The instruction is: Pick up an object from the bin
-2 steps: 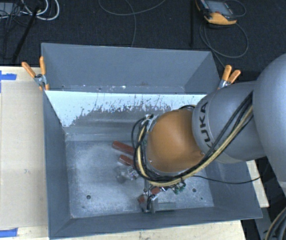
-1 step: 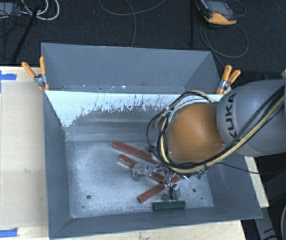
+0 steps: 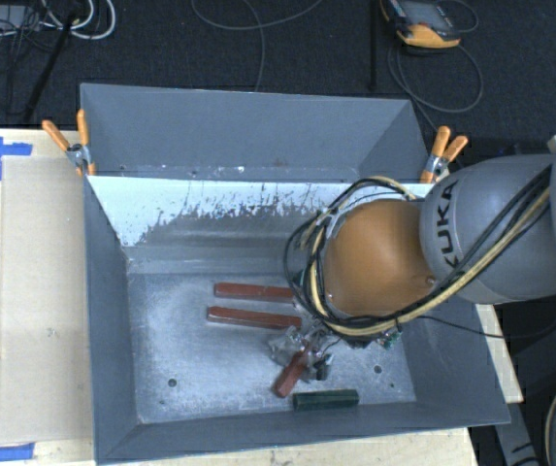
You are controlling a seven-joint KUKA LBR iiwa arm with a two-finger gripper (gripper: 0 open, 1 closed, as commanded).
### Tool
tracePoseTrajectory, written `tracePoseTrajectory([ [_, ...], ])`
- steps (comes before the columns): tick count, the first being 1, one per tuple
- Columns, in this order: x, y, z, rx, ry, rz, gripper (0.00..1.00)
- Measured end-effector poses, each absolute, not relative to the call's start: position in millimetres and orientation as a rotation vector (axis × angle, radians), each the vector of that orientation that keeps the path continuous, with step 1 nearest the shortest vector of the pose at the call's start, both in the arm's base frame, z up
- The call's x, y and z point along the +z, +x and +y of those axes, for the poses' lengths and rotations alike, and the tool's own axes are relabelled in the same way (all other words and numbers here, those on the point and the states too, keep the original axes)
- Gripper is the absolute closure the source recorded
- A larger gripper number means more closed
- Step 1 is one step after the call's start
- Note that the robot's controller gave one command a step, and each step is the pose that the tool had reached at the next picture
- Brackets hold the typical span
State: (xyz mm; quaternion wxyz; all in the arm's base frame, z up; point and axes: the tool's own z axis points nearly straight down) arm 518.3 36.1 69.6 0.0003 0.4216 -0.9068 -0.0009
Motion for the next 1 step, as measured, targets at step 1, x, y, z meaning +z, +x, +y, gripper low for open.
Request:
tracePoseTrajectory([
  [1,206.9,520.5,13.2,0.004,1.575,-2.725,1.00],
])
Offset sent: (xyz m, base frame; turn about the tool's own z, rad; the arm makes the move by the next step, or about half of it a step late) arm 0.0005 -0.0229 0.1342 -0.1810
